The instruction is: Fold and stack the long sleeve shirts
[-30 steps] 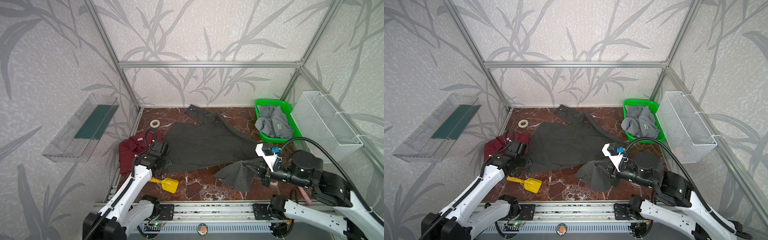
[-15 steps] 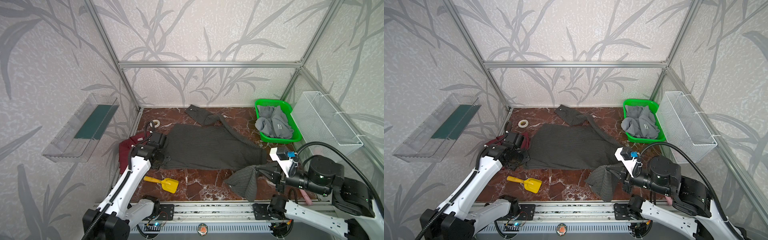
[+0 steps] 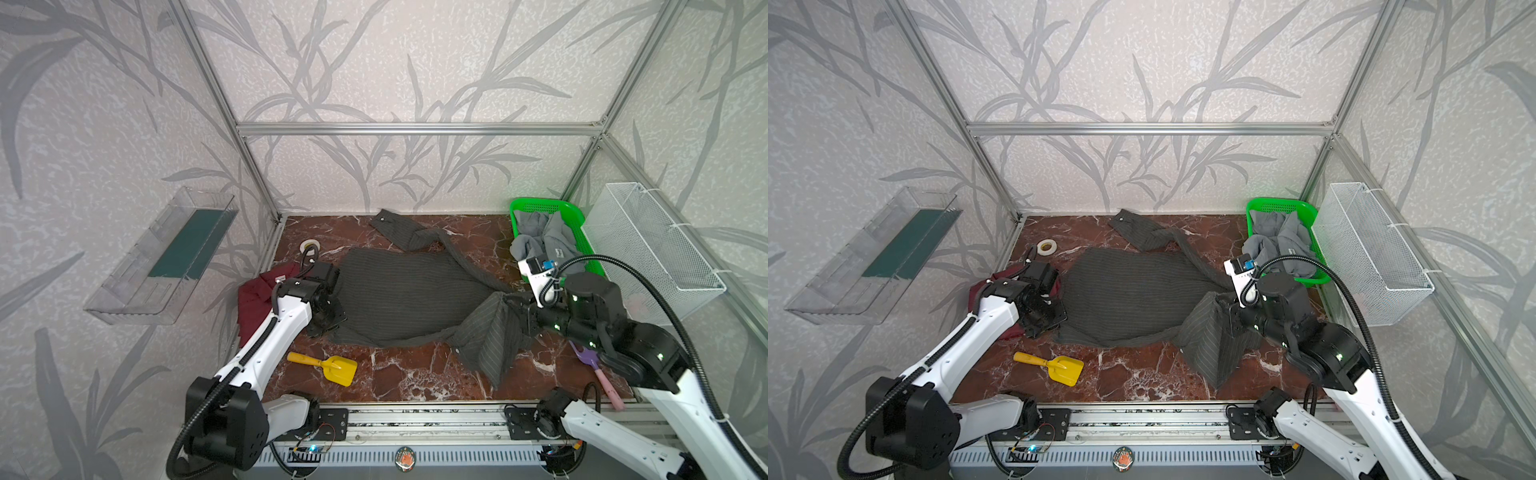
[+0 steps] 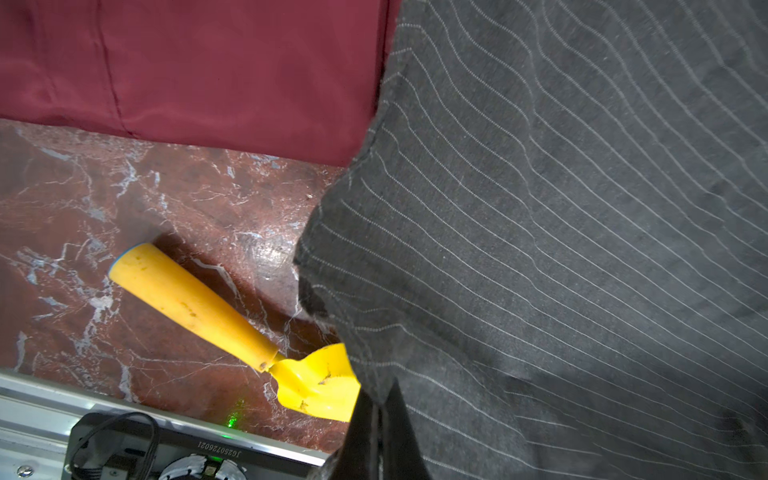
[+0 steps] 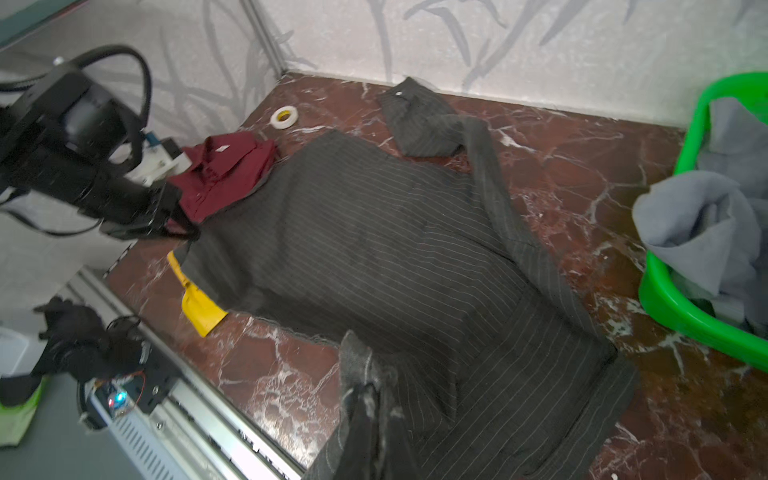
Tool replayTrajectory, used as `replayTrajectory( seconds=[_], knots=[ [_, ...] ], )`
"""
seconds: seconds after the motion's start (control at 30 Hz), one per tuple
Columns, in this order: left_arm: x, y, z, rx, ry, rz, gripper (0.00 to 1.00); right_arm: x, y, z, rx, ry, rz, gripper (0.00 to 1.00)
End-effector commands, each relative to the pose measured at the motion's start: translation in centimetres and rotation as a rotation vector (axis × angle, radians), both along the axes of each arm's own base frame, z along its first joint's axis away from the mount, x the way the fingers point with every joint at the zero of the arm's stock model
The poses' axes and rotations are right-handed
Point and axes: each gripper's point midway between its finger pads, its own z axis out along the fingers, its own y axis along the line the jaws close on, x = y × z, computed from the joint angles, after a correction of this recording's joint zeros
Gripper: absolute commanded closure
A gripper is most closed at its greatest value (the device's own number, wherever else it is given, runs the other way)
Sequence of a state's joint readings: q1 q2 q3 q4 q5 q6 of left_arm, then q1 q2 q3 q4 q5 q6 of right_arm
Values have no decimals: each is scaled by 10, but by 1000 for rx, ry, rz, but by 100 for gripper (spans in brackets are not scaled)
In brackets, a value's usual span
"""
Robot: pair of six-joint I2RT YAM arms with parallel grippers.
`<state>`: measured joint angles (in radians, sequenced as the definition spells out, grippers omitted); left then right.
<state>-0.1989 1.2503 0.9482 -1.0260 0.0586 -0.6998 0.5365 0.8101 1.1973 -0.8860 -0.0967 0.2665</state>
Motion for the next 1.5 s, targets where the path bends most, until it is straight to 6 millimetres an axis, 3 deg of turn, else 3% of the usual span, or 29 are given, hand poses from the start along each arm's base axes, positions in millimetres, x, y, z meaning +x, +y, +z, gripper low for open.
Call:
replayTrajectory(
  seconds=[0.0,0.13,0.3,0.6,0.7,1.13,1.33,1.37,1.47],
  knots=[
    [3,3,-8,6,36,27,100,14,14,12,162,58,9,100],
    [14,-1,-16,-3,84,28,100,50,-3,-2,252,184,-134,100],
    [25,-3,-27,-4,113,23,100,79,-28,-26,312,272,-281,100],
    [33,5,-36,29,136,25,100,101,-52,-74,230,317,-442,100],
    [34,8,-35,34,134,31,96,107,-54,-91,203,343,-455,100],
    [39,22,-35,37,132,60,87,139,-63,-121,112,380,-510,100],
    [45,18,-25,6,105,63,67,146,-70,-142,69,430,-550,100],
    [45,17,-22,-2,99,65,64,146,-71,-145,70,439,-552,98],
    [52,8,-10,-53,58,66,63,144,-69,-147,102,465,-547,70]
  ],
)
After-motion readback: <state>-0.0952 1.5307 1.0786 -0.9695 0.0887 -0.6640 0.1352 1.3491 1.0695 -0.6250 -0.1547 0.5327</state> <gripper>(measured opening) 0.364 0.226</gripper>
